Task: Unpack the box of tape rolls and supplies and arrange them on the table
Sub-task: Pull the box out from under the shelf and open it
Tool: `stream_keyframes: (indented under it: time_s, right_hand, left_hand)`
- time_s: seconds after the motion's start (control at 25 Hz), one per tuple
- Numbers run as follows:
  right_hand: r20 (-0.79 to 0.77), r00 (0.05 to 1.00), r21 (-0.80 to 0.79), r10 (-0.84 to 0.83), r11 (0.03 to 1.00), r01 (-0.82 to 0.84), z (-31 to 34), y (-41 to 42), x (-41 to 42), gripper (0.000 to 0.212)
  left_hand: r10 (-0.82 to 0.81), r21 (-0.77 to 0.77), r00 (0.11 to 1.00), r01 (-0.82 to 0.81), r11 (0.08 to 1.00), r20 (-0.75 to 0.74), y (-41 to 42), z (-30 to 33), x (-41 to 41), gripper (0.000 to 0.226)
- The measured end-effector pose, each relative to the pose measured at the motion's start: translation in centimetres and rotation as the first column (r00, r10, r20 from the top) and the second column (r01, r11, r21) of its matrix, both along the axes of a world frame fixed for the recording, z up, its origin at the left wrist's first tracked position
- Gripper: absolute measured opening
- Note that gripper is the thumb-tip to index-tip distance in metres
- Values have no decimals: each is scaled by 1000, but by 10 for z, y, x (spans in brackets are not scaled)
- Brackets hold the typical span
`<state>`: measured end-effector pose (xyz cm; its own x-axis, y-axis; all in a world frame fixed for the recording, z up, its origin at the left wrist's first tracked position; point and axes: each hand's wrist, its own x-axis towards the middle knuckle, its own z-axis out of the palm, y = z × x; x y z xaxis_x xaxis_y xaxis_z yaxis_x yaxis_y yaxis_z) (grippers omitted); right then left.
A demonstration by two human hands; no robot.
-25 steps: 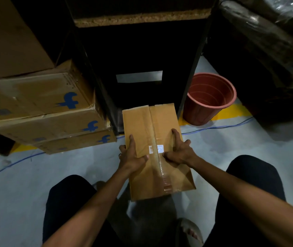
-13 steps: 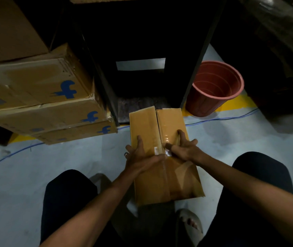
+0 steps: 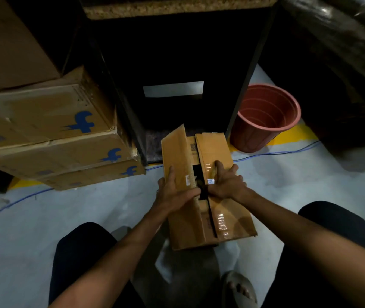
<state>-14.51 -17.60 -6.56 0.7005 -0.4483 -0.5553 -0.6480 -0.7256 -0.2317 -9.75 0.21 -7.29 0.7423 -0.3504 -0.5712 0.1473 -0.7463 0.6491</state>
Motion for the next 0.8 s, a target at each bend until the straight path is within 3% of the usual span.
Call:
stream_keyframes:
  time_s: [0.12,0.2,0.28,0.4,0.52,0.68,0.8]
  right_hand:
    - [26,1000,-37,15,999,-14,-1,1,0,96]
    - [58,997,-38,43,998,-41,0,0,-2,95]
    - [64,996,-38,64,997,-62,0,-2,-4,97]
    - [72,994,-57,87,995,-83,0,-1,-5,96]
    - [106,986,-78,132,989,-125,2,1,-3,93]
    - [174,957,-143,232,968,-209,6,12,2,92]
    - [156,943,-192,295,945,-264,7,20,6,92]
  left_hand:
    - [-93,-1,974,95,995,208,4,11,3,127]
    - [-250,47,852,258,965,461,2,20,-1,116]
    - [-409,170,702,388,906,582,0,26,-3,98]
    - [-584,385,556,442,810,592,4,36,-6,76]
    - [-634,491,489,401,773,599,17,45,-6,74]
    - [-677,614,467,306,728,570,39,58,-4,73]
    - [-690,680,498,240,692,526,52,63,-3,73]
